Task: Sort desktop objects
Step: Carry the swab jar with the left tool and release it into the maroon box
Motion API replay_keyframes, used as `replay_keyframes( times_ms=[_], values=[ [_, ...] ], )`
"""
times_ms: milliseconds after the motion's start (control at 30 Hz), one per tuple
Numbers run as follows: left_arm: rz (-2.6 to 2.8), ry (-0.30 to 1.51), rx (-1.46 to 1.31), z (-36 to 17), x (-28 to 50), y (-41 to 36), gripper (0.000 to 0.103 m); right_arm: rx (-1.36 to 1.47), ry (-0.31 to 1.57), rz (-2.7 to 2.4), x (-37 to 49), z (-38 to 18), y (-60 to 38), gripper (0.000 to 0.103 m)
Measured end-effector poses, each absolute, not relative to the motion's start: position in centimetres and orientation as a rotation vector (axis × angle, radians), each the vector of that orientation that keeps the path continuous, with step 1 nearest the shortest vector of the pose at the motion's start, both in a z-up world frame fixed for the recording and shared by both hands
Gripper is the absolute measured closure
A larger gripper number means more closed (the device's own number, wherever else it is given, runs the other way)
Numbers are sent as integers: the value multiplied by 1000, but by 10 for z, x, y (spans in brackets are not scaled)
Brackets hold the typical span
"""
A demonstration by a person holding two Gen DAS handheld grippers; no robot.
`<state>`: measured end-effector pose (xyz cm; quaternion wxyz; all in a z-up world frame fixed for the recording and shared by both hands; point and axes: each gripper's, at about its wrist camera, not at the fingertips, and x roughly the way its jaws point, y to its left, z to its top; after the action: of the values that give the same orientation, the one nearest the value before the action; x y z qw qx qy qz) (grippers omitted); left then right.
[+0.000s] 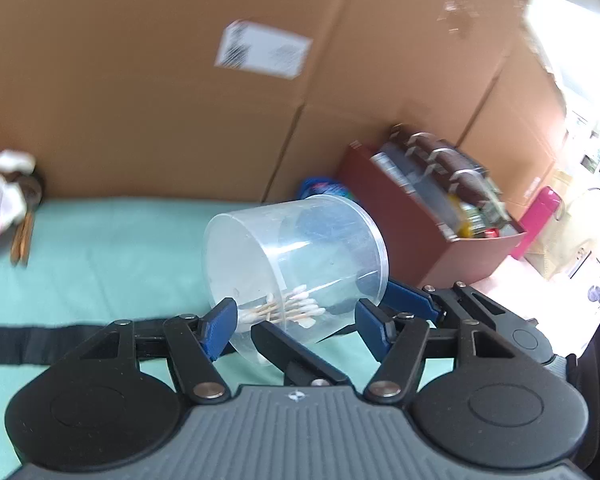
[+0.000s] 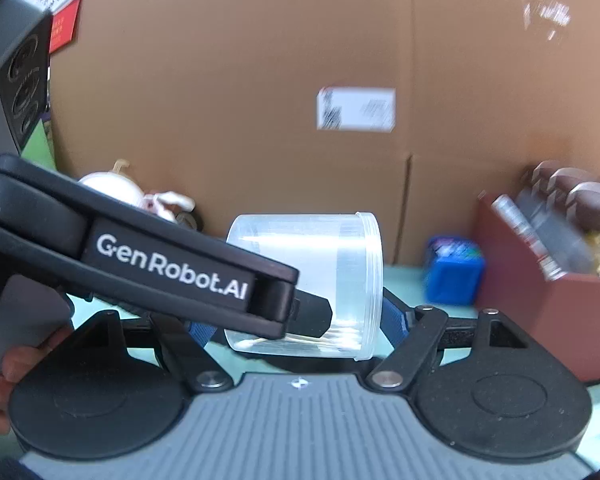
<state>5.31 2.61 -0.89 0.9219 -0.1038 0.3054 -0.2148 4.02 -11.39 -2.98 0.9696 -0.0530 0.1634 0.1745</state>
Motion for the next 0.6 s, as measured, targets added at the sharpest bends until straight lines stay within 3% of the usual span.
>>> replay_keyframes(
  times_ms=[600],
  values=[
    [-631, 383, -74, 74, 34, -89, 35, -152, 55, 105, 0, 41, -208, 25]
  ],
)
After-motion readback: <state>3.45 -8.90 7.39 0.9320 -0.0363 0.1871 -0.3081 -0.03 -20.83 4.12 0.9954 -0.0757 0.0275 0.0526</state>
